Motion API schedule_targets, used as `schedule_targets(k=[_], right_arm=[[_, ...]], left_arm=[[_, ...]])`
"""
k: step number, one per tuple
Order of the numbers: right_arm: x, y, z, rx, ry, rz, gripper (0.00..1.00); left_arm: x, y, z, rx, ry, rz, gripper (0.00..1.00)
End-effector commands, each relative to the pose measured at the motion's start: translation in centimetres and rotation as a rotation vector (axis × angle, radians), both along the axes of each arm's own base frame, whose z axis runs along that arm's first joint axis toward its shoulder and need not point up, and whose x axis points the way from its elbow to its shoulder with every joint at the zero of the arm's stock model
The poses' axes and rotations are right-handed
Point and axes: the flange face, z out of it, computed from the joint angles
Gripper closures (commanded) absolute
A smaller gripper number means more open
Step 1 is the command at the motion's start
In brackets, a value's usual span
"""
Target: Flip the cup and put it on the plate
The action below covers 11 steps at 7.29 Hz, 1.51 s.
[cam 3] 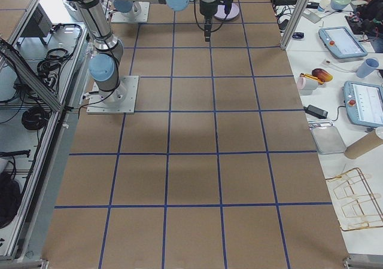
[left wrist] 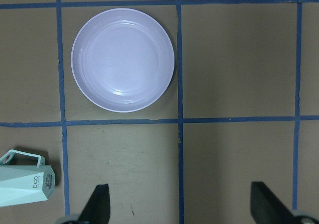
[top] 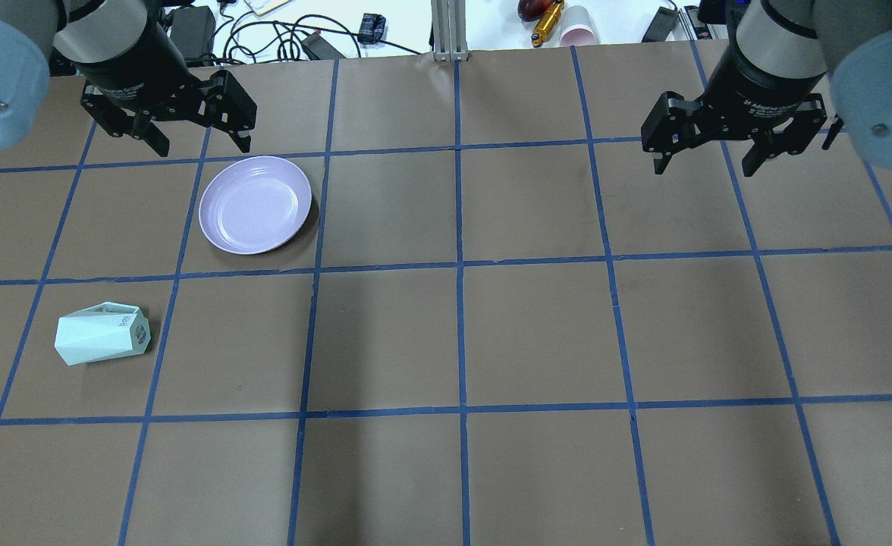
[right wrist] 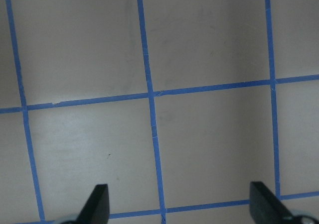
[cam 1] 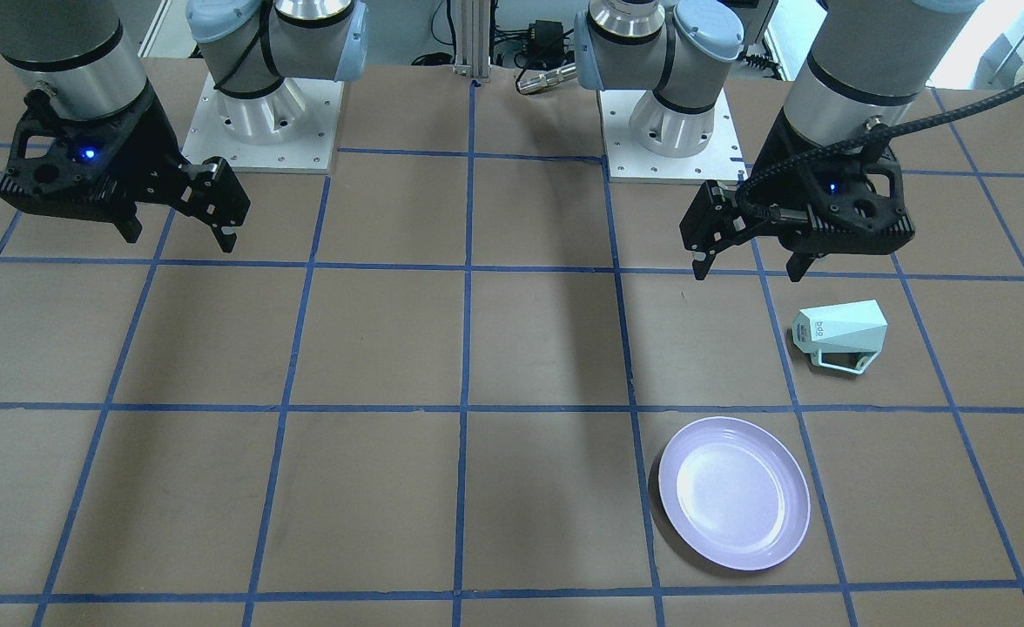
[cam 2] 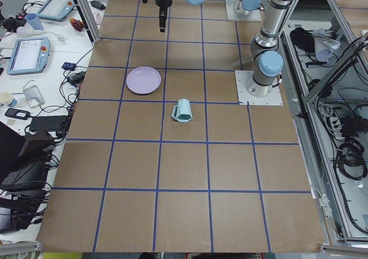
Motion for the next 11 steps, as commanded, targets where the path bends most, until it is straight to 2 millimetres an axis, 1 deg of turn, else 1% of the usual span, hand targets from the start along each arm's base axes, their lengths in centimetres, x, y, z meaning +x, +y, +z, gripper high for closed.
schedule_targets(k=[1, 2, 4, 5, 6, 7, 8, 9, 10, 11], right_arm=[[0.0, 0.0, 0.0, 0.0, 0.0, 0.0, 0.0], [0.0, 0.0, -0.1, 0.001, 0.0, 0.0, 0.0], [0.0, 0.0, 0.0, 0.0, 0.0, 0.0, 0.0], [0.0, 0.0, 0.0, 0.0, 0.0, 0.0, 0.0], [0.0, 0.0, 0.0, 0.0, 0.0, 0.0, 0.0], [0.0, 0.0, 0.0, 0.0, 0.0, 0.0, 0.0], [0.0, 0.0, 0.0, 0.0, 0.0, 0.0, 0.0], [0.0, 0.0, 0.0, 0.0, 0.0, 0.0, 0.0], [0.0, 0.0, 0.0, 0.0, 0.0, 0.0, 0.0], [0.0, 0.0, 0.0, 0.0, 0.0, 0.0, 0.0]], left_arm=[[0.0, 0.2, 0.2, -0.004, 0.006, 0.0, 0.0], [0.3, 0.1, 0.2, -0.003, 0.005, -0.023, 0.0], [3.3, -0.3, 0.2, -0.004, 0.003, -0.034, 0.0], [4.8, -0.6, 0.2, -0.003, 0.007, -0.012, 0.0], [6.3, -0.6, -0.1, 0.016, 0.065, 0.019, 0.0], [8.3, -0.7, -0.3, 0.02, 0.065, 0.009, 0.0], [10.7, -0.7, -0.6, 0.025, 0.065, 0.018, 0.0], [12.6, 0.0, -0.8, 0.051, 0.071, 0.047, 0.0], [15.1, 0.4, -0.9, 0.07, 0.077, 0.052, 0.0], [18.2, 0.6, -1.7, 0.107, 0.093, 0.071, 0.0]])
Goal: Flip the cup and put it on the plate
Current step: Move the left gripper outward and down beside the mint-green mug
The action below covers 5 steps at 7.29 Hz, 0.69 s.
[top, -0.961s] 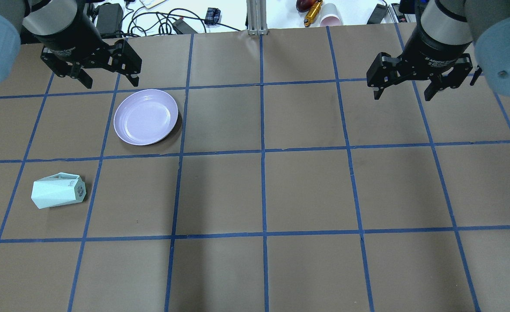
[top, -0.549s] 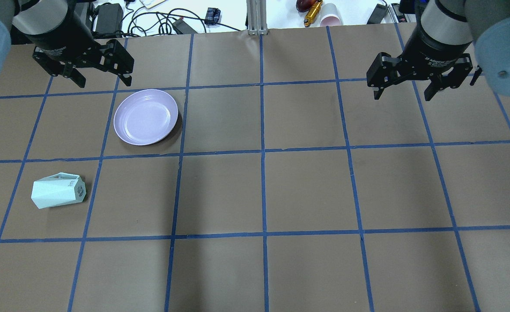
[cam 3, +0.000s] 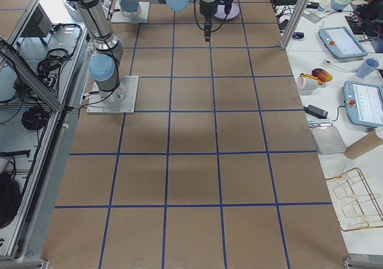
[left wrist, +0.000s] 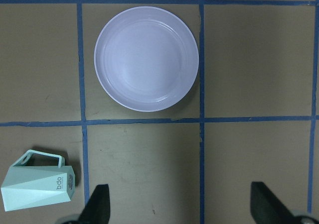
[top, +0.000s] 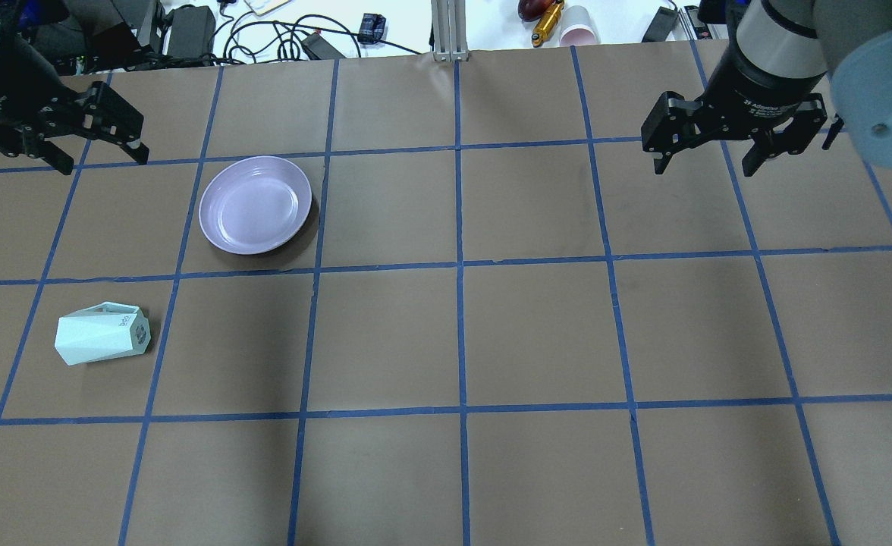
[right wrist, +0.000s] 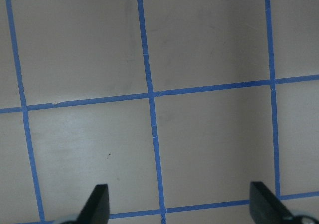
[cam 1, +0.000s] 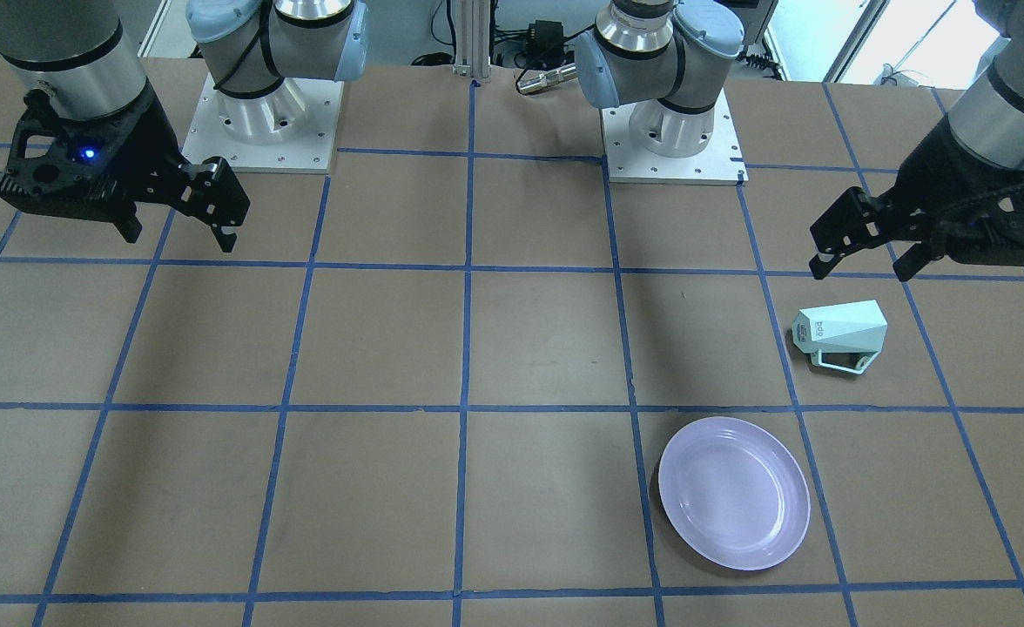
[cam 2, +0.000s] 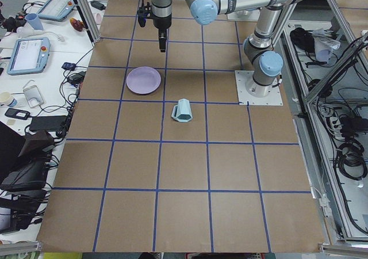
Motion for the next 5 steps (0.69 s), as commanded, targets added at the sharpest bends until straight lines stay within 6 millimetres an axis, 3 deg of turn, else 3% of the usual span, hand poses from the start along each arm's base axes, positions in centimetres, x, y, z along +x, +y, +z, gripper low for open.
schedule_targets(k=[1, 3, 5], right_arm=[[0.0, 0.0, 0.0, 0.0, 0.0, 0.0, 0.0], [0.0, 0.0, 0.0, 0.0, 0.0, 0.0, 0.0], [0.0, 0.0, 0.0, 0.0, 0.0, 0.0, 0.0]], left_arm=[[6.6, 1.1, -1.5, 0.066, 0.039, 0.018, 0.0], [11.6, 2.2, -2.5, 0.07, 0.06, -0.032, 0.0], [17.5, 3.1, -4.9, 0.073, 0.124, 0.004, 0.0]])
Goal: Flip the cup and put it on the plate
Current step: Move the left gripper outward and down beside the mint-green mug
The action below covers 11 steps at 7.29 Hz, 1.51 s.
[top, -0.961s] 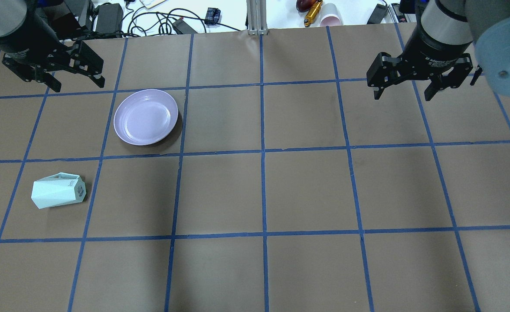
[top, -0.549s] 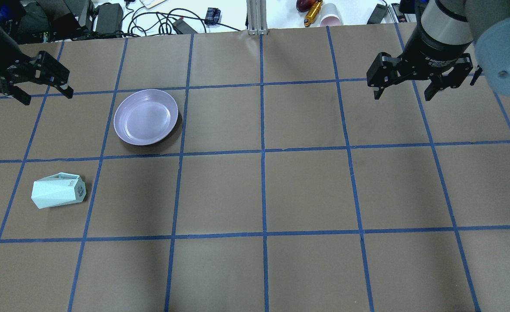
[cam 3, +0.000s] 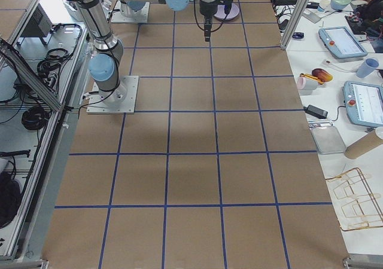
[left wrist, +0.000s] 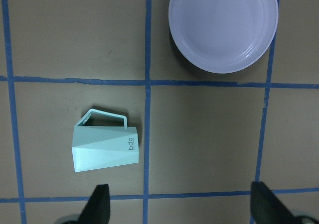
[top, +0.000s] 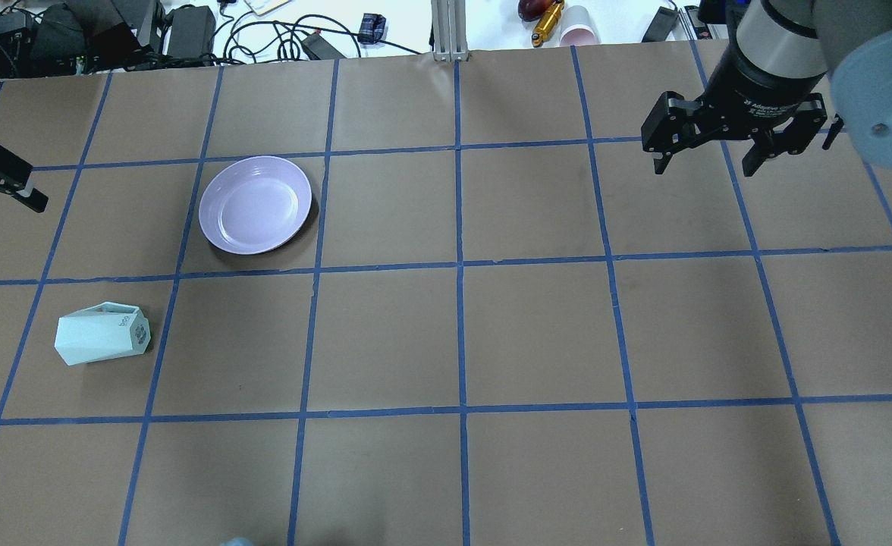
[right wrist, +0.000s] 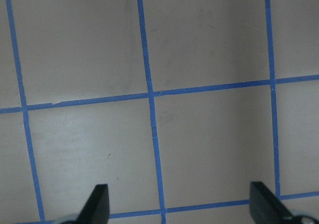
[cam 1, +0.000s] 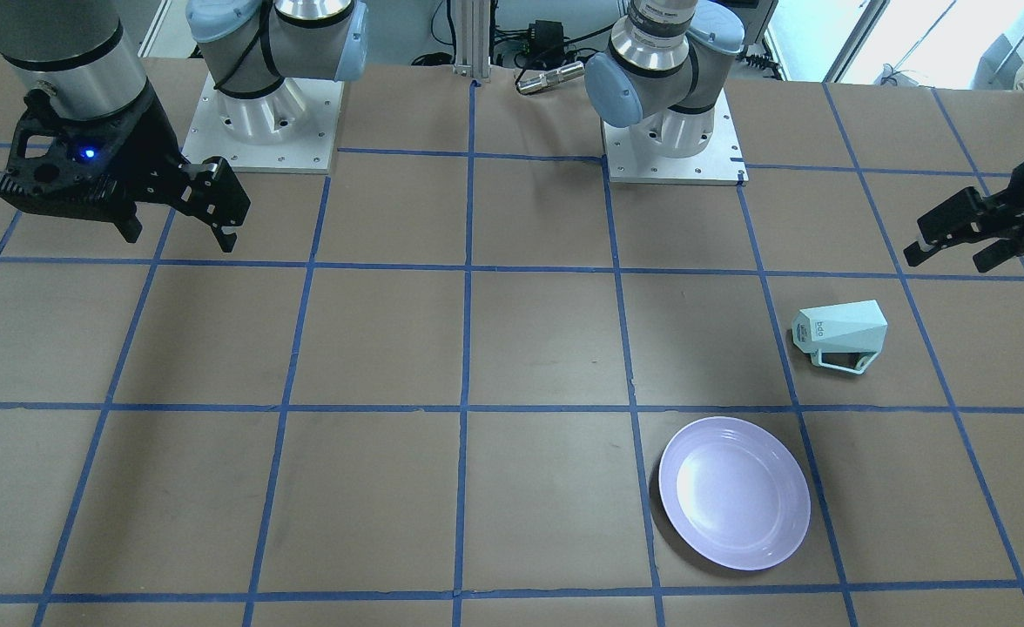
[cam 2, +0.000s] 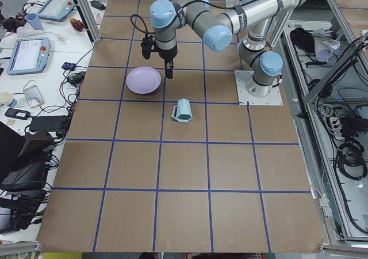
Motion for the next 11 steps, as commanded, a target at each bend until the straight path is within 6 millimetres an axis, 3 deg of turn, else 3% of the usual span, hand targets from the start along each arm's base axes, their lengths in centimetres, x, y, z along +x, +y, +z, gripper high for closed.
schedule_targets(k=[1, 7, 9, 11], right_arm=[[0.0, 0.0, -0.1, 0.001, 0.0, 0.0, 0.0], [0.0, 0.0, 0.0, 0.0, 0.0, 0.0, 0.0], [0.0, 0.0, -0.1, 0.001, 0.0, 0.0, 0.0], [0.0, 0.0, -0.1, 0.001, 0.0, 0.0, 0.0]], left_arm=[[5.5, 1.0, -2.4, -0.006, 0.069, 0.01, 0.0], [13.1, 3.0, -8.1, -0.041, 0.226, 0.025, 0.0], [15.3, 3.8, -11.0, -0.032, 0.31, 0.062, 0.0], [16.1, 4.2, -14.3, -0.032, 0.381, 0.06, 0.0]])
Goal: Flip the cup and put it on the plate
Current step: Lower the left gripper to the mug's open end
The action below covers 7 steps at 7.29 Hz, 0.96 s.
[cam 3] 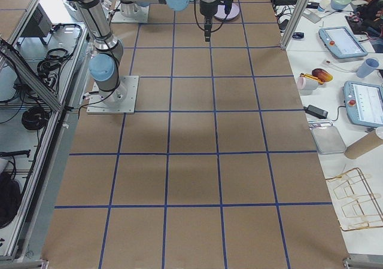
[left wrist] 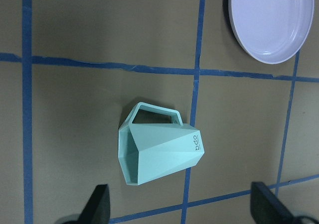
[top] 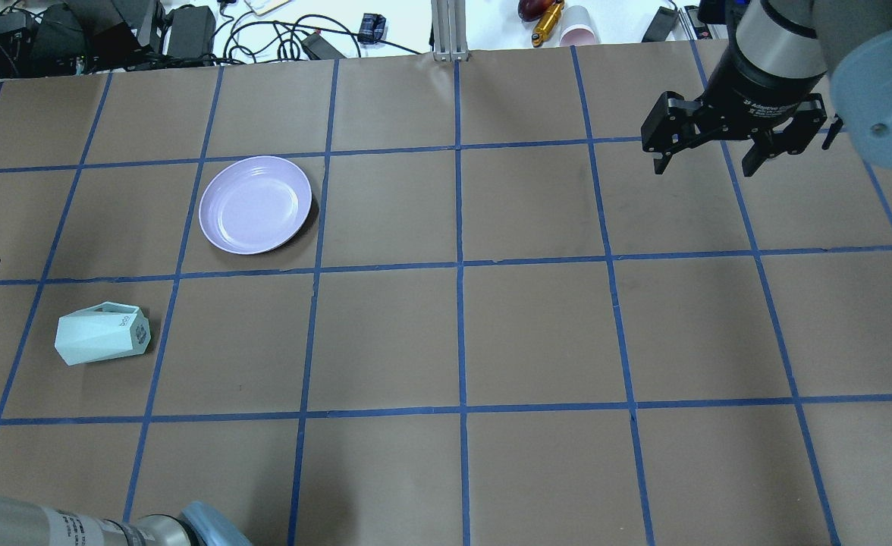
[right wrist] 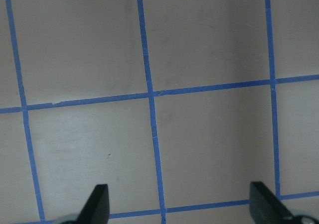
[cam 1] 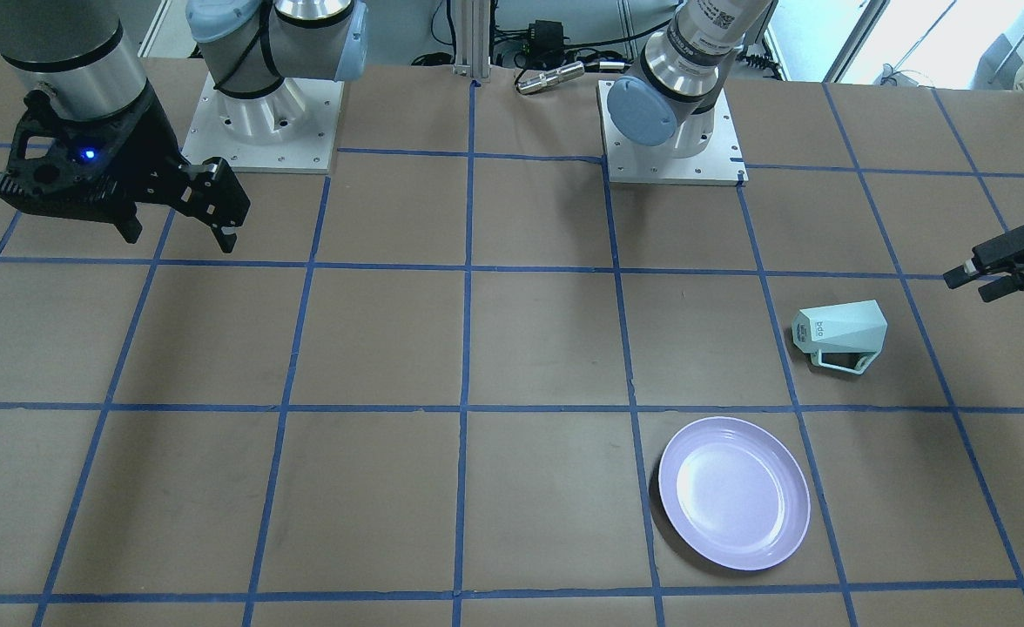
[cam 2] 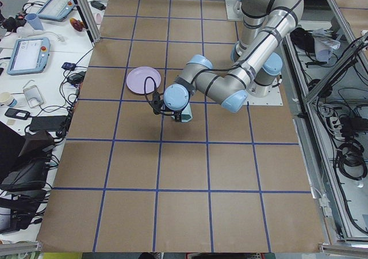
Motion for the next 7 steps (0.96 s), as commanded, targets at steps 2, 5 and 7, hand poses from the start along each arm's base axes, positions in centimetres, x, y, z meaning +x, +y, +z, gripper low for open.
schedule_targets(k=[2, 5, 7], right_arm=[[0.0, 0.0, 0.0, -0.001, 0.0, 0.0, 0.0], [0.0, 0.0, 0.0, 0.001, 0.0, 0.0, 0.0], [0.0, 0.0, 0.0, 0.001, 0.0, 0.0, 0.0]], left_arm=[[2.0, 1.7, -5.5, -0.016, 0.122, 0.004, 0.0], [3.6, 2.6, -9.4, -0.043, 0.265, 0.078, 0.0], [5.0, 3.4, -11.5, -0.081, 0.3, 0.04, 0.0]])
